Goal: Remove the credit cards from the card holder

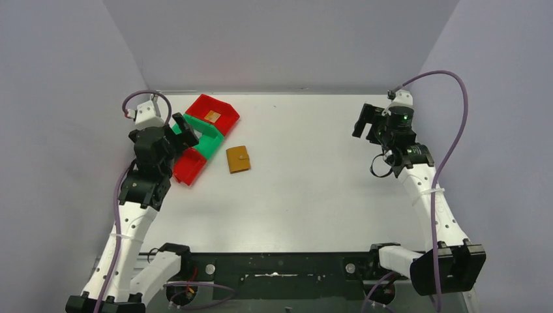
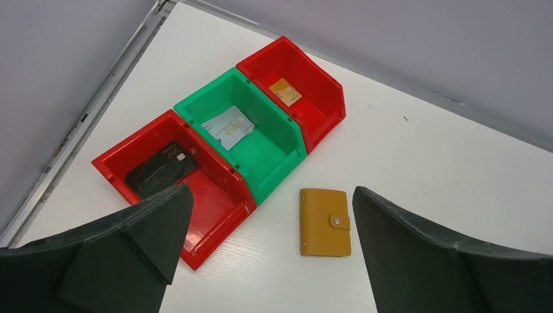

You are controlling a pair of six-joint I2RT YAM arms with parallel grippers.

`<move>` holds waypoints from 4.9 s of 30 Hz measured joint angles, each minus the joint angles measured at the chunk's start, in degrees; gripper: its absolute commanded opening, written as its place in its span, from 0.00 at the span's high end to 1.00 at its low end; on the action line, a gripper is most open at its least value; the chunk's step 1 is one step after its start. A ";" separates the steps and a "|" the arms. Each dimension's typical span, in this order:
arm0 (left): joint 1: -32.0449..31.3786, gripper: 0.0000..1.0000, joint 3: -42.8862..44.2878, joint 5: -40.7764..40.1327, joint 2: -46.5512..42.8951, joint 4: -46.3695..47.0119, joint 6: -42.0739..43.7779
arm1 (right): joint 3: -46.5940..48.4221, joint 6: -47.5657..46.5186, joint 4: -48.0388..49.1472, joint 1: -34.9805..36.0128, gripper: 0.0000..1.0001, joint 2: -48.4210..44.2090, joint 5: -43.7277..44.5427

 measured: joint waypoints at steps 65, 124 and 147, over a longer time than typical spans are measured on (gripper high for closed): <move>0.02 0.03 -6.93 -7.89 -9.90 -10.43 -13.40 | 48.92 7.65 -5.75 39.10 0.20 69.90 -7.02; 0.31 0.04 -8.79 7.85 -4.33 -9.29 -12.85 | -1.11 13.77 5.07 45.09 0.40 32.50 4.74; -6.84 0.25 -25.44 32.48 3.82 2.12 -17.18 | -2.40 20.41 8.66 47.04 0.83 35.80 4.70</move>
